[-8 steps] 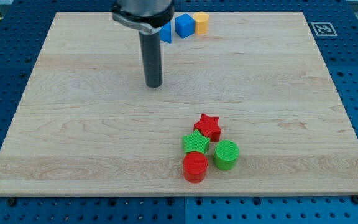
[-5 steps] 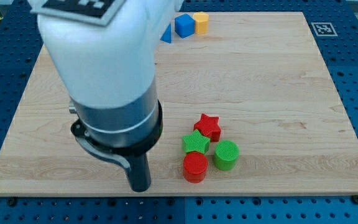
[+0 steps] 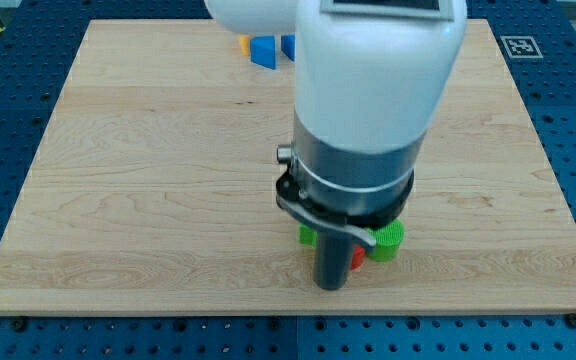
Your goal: Move the red star closer to blue triangle
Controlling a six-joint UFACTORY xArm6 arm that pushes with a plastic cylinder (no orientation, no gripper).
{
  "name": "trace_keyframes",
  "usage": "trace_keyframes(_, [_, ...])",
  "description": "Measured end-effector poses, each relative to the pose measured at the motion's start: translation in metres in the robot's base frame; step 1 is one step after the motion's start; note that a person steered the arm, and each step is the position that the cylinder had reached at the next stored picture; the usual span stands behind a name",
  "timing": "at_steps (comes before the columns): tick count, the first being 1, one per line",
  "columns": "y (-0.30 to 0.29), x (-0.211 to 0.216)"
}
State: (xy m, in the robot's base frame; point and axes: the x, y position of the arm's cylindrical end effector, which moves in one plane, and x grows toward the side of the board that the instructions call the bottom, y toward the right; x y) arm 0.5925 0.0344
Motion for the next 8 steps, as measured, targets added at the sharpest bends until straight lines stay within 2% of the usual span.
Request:
trace_keyframes(6, [0.017,-0.097])
trace_keyframes(8, [0.022,-0.154])
